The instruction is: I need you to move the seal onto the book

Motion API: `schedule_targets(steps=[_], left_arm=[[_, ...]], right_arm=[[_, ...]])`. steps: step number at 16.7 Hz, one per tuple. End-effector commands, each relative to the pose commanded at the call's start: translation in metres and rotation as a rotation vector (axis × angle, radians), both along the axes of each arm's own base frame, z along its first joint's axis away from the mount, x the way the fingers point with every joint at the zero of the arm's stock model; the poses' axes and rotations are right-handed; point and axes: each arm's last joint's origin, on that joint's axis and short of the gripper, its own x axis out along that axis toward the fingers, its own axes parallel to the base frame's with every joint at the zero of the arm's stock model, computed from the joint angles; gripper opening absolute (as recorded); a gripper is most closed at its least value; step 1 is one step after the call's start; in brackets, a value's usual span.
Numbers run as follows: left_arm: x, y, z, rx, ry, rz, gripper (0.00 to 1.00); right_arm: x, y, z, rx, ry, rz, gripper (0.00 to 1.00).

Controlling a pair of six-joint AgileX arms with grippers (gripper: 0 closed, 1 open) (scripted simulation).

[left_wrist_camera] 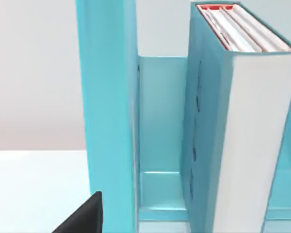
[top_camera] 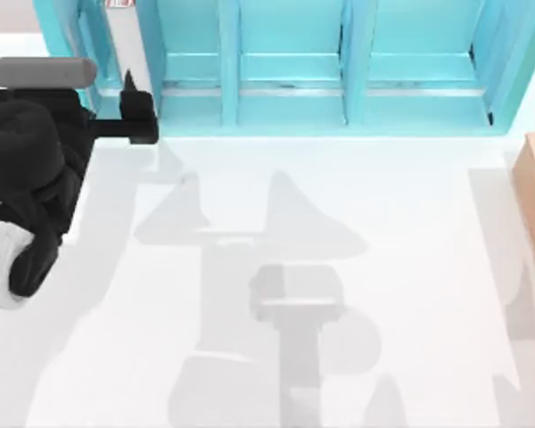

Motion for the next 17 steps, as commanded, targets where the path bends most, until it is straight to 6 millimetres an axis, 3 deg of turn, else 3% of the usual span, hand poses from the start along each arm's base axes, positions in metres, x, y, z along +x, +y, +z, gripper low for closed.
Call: schedule_targets(steps=[6, 15, 17], left_arm=[[0.022, -0.020, -0.049, 0.007, 0.011, -0.005, 1.00], [0.024, -0.021, -0.055, 0.007, 0.012, -0.007, 1.00], [0.033, -0.023, -0.057, 0.006, 0.012, -0.009, 1.00]], right_arm=[[0.000, 0.000, 0.000, 0.000, 0.000, 0.000, 1.00], [0.000, 0.000, 0.000, 0.000, 0.000, 0.000, 1.00], [0.000, 0.000, 0.000, 0.000, 0.000, 0.000, 1.00]])
